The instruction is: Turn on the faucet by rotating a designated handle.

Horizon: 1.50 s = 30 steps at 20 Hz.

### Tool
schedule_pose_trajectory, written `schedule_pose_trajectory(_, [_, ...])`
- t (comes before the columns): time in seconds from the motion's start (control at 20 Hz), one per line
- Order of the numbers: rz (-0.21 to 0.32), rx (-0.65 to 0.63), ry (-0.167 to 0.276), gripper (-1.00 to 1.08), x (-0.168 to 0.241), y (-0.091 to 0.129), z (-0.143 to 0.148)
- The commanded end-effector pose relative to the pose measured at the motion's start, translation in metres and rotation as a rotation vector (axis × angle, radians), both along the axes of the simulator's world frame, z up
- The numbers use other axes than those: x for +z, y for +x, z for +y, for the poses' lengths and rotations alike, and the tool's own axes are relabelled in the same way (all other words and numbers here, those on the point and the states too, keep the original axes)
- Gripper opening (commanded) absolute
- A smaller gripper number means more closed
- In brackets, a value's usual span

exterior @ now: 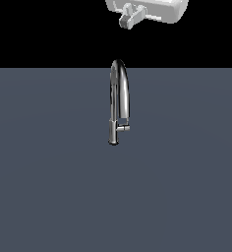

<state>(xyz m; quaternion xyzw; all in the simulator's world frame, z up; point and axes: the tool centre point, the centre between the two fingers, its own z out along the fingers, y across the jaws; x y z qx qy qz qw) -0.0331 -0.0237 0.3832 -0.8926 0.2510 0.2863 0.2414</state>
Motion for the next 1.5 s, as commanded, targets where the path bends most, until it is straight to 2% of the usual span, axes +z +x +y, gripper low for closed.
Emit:
schedule_pose_trajectory(0.0, [0.039,-0.034,0.036,-1.0,-0.012,0.012,-0.003])
schedule_pose_trajectory(0.8, [0.312,-0.266,0.279,-1.0,-0.107,0.074,-0.018])
schedule_pose_trajectory(1.45, [0.558,-0.479,0.496,-1.0,-0.205,0.105,-0.02])
